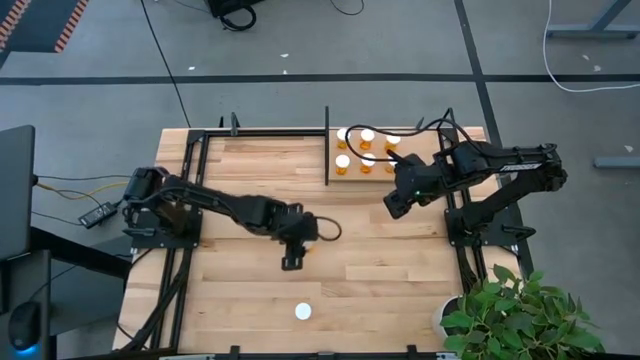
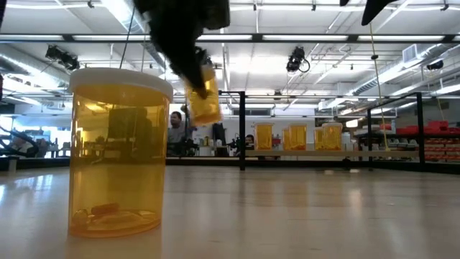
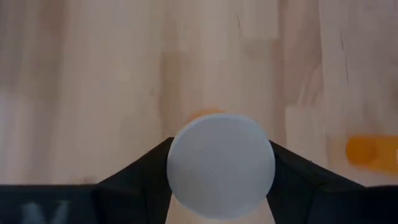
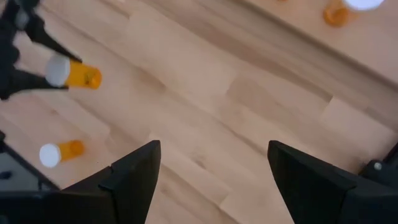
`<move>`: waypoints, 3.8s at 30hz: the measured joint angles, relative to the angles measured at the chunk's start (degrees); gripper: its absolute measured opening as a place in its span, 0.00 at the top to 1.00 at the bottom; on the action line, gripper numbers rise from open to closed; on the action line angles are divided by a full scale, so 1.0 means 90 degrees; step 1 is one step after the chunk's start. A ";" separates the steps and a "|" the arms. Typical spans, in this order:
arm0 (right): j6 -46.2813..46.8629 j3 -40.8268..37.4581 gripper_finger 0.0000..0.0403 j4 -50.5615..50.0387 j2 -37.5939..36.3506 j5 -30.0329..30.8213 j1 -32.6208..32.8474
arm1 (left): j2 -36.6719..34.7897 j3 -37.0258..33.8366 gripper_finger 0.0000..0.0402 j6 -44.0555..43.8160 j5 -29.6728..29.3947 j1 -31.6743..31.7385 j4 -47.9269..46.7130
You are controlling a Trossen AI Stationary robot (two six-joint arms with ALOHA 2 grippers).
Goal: Pick and place medicine bottles onto shelf by color
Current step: Put the orange pill bottle on the shelf
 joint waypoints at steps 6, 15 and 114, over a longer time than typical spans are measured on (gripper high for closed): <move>-0.0018 -0.0002 0.25 -0.0186 -0.0110 -0.0426 0.0001 | 0.0282 0.0866 0.42 0.0383 -0.0102 0.0383 -0.0420; 0.0148 -0.0002 0.25 -0.0524 -0.0673 -0.0622 0.0005 | 0.1918 0.3174 0.48 0.0885 -0.0087 0.0638 -0.1420; -0.2203 -0.0109 0.25 0.1229 0.2443 -0.0016 0.0168 | -0.3271 -0.2065 0.60 -0.1633 -0.0309 0.0496 0.0336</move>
